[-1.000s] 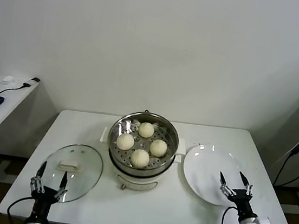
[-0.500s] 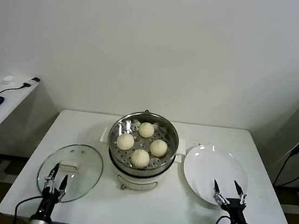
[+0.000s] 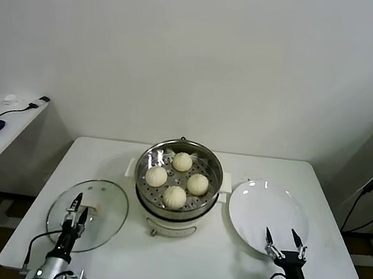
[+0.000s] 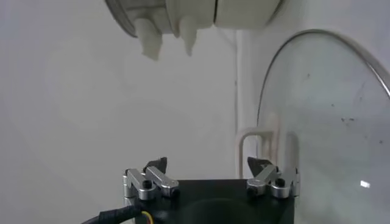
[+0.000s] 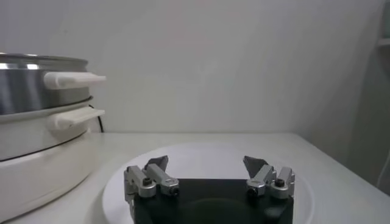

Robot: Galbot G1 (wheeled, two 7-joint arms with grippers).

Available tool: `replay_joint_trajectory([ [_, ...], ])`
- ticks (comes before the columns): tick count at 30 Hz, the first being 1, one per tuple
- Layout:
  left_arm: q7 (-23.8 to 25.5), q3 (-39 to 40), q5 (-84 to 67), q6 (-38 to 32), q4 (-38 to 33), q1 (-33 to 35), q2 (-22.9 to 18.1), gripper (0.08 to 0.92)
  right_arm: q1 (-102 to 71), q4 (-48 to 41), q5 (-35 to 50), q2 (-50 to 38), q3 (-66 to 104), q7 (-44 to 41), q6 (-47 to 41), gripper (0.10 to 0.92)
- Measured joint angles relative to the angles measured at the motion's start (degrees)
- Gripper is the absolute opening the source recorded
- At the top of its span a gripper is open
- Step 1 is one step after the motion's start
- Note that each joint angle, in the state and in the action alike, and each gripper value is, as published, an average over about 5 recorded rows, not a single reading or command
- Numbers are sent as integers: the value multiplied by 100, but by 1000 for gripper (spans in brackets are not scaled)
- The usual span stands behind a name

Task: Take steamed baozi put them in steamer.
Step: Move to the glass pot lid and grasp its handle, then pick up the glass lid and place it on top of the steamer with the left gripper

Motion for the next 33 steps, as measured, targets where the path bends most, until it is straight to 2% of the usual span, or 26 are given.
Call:
replay_joint_trajectory([
  [3,25,26,51,59,109,-136,16,808,-11,12,-11,22,-10,9,-4,823],
  [6,53,49,79,119,221,-254,32,747,-14,14,-15,32,-14,11,-5,823],
  [26,-136,41,155,71,986,-675,42,176,12,36,-21,39,-114,15,-44,823],
  [29,-141,35,98,70,981,-662,53,140,17,71,-23,32,-133,31,-71,823],
  [33,-47,8,-35,129,812,-574,104,139,18,146,-30,8,-156,66,-126,823],
])
